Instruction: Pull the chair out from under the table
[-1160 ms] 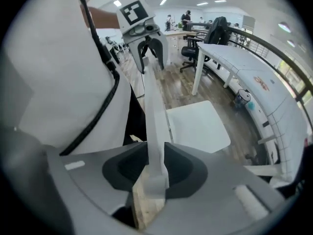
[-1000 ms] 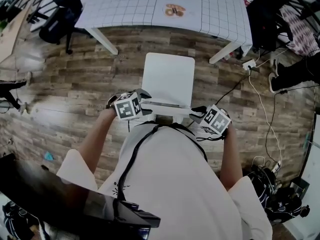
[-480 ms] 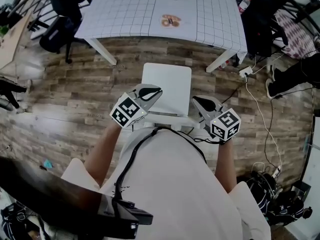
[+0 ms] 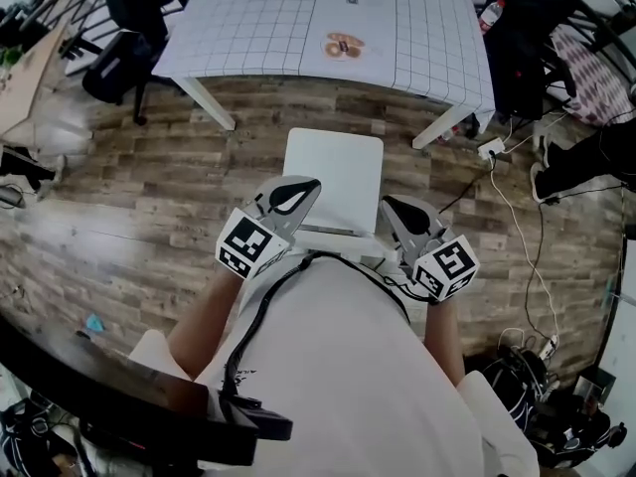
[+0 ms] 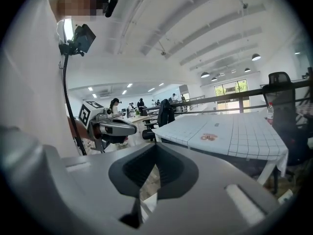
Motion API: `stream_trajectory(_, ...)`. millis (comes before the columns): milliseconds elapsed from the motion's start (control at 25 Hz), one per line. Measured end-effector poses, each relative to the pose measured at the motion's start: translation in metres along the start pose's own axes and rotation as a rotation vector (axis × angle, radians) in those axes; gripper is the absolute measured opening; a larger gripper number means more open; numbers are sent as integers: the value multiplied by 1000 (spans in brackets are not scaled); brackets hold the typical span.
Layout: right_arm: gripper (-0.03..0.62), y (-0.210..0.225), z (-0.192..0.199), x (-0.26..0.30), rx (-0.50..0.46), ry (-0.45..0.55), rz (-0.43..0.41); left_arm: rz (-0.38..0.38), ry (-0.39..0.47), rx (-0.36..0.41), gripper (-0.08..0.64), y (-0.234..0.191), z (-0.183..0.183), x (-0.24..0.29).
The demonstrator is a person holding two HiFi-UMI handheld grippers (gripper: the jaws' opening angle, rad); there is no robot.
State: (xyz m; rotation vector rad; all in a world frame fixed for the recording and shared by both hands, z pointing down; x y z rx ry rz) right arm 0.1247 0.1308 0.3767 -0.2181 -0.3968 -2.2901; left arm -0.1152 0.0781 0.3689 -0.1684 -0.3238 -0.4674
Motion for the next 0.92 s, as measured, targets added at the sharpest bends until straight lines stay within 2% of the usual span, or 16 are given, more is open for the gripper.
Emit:
stream_trajectory(440, 5, 0, 0, 4, -27, -28, 9, -35, -32, 11, 8, -5, 15, -1)
stream_trajectory(920, 5, -10, 2, 4, -43, -52, 30, -15, -52, 53, 8, -4, 19, -8)
Point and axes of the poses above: the fingertips, and each gripper's own axes: x forward along the fingers, y to its right, z out of its underside, the point moved 9 cm from there along -x, backward along the fingers, and after that the axes turned 1 degree about z, right-handed, at the moved point
